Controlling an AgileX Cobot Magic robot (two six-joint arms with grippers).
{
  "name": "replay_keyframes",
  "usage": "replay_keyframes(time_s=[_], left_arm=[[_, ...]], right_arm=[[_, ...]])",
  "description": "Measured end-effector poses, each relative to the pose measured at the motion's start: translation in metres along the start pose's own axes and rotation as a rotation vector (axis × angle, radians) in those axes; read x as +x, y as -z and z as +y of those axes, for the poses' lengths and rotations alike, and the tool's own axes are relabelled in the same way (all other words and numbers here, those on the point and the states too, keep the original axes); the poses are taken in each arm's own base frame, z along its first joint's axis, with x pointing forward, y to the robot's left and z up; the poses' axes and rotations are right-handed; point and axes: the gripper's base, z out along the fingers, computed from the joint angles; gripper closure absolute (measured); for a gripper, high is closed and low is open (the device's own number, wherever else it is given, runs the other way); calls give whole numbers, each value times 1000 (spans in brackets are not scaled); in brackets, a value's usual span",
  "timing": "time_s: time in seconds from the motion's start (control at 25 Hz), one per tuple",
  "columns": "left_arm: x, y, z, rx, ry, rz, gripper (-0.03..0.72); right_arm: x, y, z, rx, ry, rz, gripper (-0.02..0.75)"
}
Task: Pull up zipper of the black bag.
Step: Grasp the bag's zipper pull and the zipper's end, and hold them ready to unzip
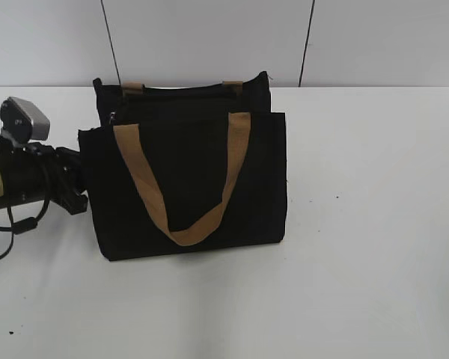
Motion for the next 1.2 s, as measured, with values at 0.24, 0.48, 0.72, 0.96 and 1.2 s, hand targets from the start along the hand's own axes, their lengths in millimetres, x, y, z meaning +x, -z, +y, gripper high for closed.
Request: replay_keyframes(time_s=[0.24,0.48,0.72,0.96,1.2], left_arm=[[-38,19,8,-116,-118,40,655],[-77,40,8,-208,-174,4,656],[-97,54,-1,-190,-112,-17,656],[-114,60,1,-218,-87,-44,656],[-123,59,6,-231,-76,-71,656]], right_arm=[[0,0,0,0,0,0,173],[0,0,0,-1,0,0,173],[0,0,0,-1,0,0,173],[0,0,2,-24,-12,0,173],[-14,3,8,-91,-52,-96,173]])
